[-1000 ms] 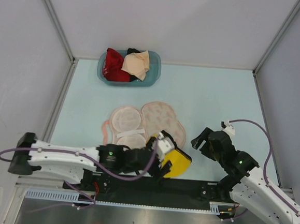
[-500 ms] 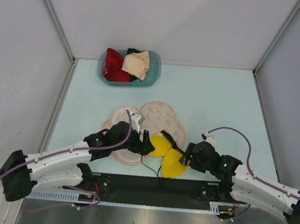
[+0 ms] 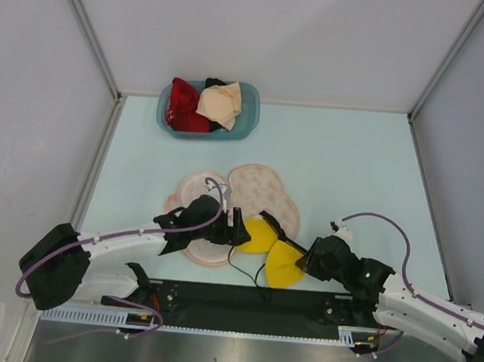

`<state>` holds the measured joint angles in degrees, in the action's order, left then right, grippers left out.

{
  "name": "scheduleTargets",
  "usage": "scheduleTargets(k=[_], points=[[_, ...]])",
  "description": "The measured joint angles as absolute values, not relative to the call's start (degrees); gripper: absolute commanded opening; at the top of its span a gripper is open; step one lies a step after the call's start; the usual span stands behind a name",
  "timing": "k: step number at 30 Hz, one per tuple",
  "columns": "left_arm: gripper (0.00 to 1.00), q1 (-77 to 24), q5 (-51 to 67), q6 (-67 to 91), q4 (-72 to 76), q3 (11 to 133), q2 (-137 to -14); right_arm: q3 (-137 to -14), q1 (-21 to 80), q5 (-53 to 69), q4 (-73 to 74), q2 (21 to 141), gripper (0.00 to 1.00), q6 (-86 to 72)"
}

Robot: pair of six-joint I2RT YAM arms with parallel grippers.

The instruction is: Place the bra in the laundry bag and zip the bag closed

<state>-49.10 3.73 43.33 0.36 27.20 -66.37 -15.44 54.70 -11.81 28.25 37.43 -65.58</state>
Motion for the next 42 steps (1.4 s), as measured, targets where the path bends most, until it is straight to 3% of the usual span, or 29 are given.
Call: scheduleTargets(k=[4, 8, 22, 30, 42], points=[[0.77, -48.16, 3.75, 44.42, 1.72, 27.62, -71.20, -15.25, 54.70, -12.12, 28.51, 37.10, 0.32, -65.87], [0.54, -47.66, 5.26, 45.71, 4.08, 27.79, -74.91, -15.20, 54.70, -12.21, 28.62, 37.06, 0.32, -65.93], [0.00, -47.59, 7.70, 46.92, 6.70, 28.10, -76.07, -15.16, 54.70, -12.23, 28.60, 36.84, 0.31, -65.91], [0.00, -47.59, 7.49, 44.60, 3.66, 30.57, -71.88, -15.35, 54.70, -13.76, 30.28, 36.14, 0.31, -65.67], [0.00, -47.59, -0.36, 40.16, -5.72, 35.33, -50.83, -27.20, 50.30, -20.56, 33.80, 42.04, 0.29, -56.36]])
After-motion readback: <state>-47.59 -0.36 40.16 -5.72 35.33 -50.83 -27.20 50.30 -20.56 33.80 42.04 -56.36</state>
